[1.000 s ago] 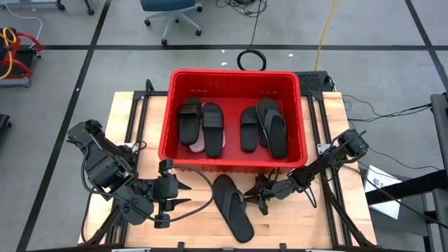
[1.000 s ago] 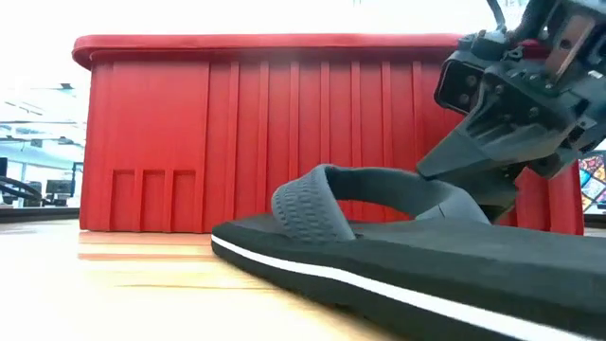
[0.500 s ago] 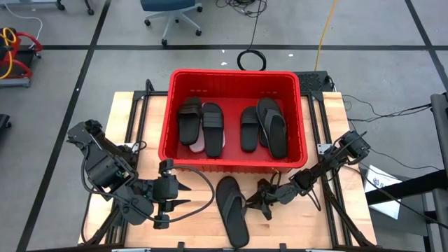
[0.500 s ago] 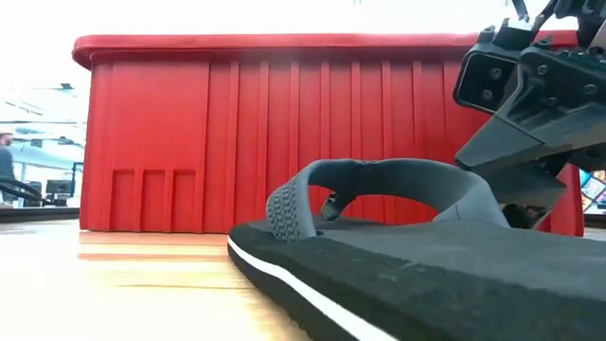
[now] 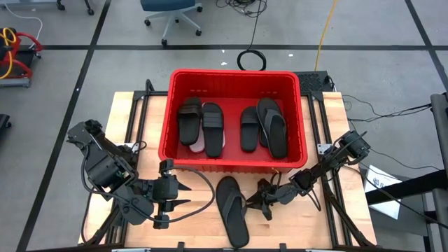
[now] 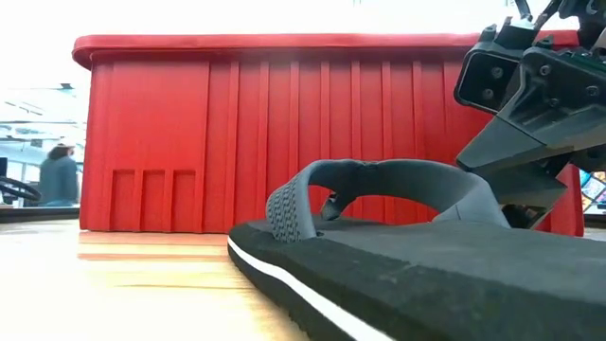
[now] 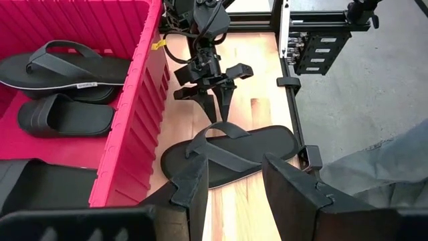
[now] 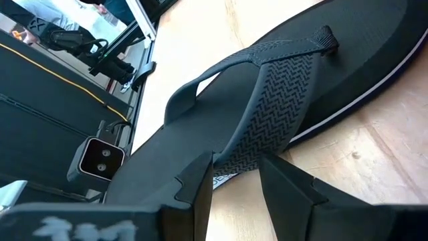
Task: Pick and place slides into bin
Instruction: Put the slipper into the bin
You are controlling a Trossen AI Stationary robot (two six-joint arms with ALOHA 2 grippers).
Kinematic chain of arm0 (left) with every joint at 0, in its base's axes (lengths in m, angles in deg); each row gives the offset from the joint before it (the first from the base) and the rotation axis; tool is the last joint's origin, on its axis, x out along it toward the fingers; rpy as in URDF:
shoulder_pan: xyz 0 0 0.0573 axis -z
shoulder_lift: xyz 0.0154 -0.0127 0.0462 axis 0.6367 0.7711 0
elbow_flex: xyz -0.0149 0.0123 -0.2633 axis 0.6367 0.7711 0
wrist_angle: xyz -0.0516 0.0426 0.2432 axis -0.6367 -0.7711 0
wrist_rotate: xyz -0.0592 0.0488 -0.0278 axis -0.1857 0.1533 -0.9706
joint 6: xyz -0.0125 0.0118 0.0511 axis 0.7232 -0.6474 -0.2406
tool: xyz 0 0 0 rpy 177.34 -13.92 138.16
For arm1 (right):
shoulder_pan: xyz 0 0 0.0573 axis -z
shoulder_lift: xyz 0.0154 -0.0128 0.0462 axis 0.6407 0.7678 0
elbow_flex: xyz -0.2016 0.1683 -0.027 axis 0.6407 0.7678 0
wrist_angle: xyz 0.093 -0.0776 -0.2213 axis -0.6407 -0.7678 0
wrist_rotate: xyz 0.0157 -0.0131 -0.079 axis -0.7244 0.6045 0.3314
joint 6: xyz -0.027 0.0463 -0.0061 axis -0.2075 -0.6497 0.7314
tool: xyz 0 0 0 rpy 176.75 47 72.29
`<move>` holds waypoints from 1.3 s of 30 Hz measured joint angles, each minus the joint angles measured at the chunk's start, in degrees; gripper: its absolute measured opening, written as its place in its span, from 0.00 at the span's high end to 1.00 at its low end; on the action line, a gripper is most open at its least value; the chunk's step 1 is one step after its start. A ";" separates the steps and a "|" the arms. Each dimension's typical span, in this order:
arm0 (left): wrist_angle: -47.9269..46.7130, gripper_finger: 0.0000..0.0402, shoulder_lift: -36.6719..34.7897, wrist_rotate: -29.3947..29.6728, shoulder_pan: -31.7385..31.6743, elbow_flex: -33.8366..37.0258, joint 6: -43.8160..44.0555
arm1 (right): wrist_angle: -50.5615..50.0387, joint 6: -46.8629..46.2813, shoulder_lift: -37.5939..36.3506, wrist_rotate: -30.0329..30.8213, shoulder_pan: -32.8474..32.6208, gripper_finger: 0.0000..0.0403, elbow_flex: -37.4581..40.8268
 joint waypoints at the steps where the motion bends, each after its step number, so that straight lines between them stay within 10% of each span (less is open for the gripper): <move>1: 0.00 0.66 0.00 0.00 0.00 0.00 0.06 | 0.00 -0.03 0.00 0.08 0.00 0.71 0.00; 39: -0.03 0.66 0.00 -0.07 -0.72 0.02 -0.25 | -2.36 -5.51 0.02 4.50 1.10 0.71 -3.13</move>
